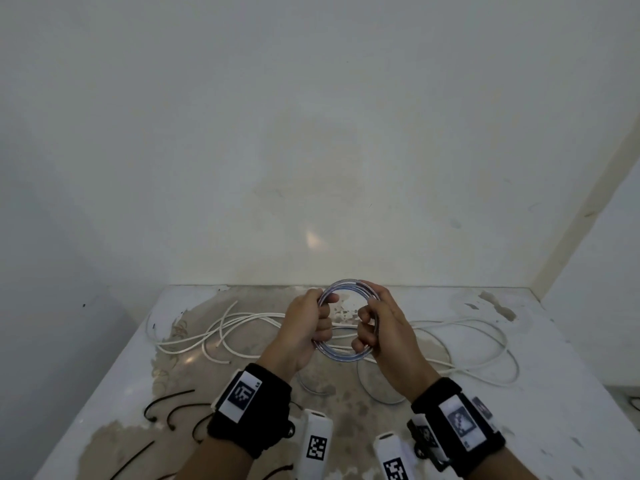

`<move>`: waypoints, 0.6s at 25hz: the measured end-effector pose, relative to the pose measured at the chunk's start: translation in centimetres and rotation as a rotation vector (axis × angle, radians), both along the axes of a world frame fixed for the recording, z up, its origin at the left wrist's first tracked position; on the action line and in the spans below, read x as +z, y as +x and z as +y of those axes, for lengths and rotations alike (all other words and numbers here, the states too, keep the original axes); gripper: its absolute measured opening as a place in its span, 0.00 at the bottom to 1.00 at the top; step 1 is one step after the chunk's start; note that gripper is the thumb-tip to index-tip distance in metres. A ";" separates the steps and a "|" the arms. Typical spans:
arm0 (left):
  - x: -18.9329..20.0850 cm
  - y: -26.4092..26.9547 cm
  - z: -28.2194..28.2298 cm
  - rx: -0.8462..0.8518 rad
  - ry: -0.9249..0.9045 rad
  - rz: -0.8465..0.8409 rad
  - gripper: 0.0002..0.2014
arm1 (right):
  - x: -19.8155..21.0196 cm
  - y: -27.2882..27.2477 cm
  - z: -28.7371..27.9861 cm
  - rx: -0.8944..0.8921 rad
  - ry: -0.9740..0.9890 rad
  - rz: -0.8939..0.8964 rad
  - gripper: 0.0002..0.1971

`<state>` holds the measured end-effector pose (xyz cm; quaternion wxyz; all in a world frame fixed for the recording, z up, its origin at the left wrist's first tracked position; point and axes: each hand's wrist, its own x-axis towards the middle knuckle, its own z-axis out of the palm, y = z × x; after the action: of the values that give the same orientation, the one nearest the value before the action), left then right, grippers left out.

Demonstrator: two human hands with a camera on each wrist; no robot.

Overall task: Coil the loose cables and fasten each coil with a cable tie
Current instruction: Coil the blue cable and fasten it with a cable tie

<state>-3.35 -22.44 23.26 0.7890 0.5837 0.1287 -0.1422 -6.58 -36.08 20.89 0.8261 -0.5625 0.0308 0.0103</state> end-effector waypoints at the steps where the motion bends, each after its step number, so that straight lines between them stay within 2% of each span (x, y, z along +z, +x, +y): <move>1: -0.1 -0.4 0.1 -0.014 -0.012 0.023 0.14 | -0.1 -0.3 -0.1 0.000 -0.102 -0.038 0.16; 4: -0.6 -1.5 0.4 -0.043 -0.181 0.105 0.14 | -0.6 -0.7 -0.1 -0.052 -0.369 -0.178 0.15; 7: -0.7 -2.0 0.8 -0.112 -0.387 0.159 0.15 | -1.6 -0.3 0.5 -0.159 -0.300 -0.128 0.15; 10: -0.4 -2.2 1.3 -0.148 -0.395 0.106 0.14 | -1.8 0.3 1.3 -0.244 -0.189 -0.053 0.16; 15: 0.0 -1.8 1.6 -0.112 -0.401 0.056 0.14 | -1.2 0.7 2.2 -0.287 -0.233 -0.110 0.17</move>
<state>-5.20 -20.81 23.31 0.8763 0.4170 0.0871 -0.2251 -5.92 -33.85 19.70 0.7489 -0.6439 0.0662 -0.1420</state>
